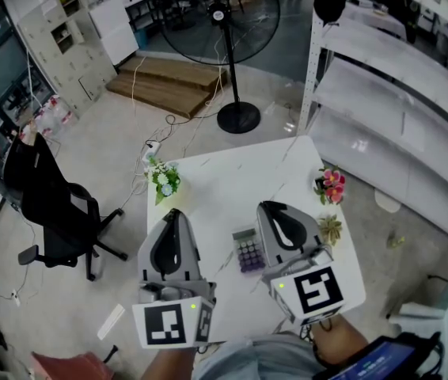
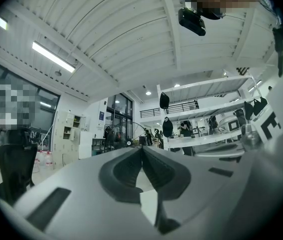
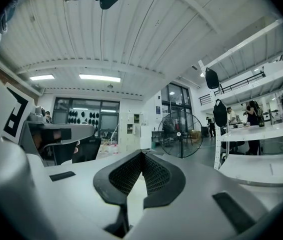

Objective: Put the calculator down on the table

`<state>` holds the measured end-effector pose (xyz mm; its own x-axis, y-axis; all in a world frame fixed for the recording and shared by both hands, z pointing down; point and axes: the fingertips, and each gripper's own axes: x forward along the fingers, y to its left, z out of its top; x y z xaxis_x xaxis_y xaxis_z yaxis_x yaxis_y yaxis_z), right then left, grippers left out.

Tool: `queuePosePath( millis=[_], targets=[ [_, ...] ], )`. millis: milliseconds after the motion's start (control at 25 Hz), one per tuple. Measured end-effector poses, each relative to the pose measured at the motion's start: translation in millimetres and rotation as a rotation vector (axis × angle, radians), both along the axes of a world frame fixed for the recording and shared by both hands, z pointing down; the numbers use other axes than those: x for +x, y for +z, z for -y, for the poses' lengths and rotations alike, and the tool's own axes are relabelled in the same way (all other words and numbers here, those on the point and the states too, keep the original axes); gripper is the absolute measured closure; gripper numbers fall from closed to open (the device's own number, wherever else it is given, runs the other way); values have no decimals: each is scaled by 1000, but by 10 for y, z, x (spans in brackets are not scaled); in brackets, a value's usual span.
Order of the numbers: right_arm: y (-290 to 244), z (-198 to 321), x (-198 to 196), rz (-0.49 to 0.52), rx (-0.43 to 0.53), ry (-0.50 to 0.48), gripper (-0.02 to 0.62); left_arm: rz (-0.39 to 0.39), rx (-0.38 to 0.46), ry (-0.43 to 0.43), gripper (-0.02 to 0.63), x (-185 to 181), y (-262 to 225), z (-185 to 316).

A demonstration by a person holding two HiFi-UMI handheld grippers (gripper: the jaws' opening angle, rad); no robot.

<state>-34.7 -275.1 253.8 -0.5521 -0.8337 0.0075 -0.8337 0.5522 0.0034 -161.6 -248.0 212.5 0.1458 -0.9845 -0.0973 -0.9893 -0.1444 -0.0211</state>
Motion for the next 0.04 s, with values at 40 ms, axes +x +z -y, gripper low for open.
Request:
queuePosePath(
  millis=[40],
  targets=[
    [4,4,3,0,1,1,578,0,1,0,597,3,3,4]
  ],
)
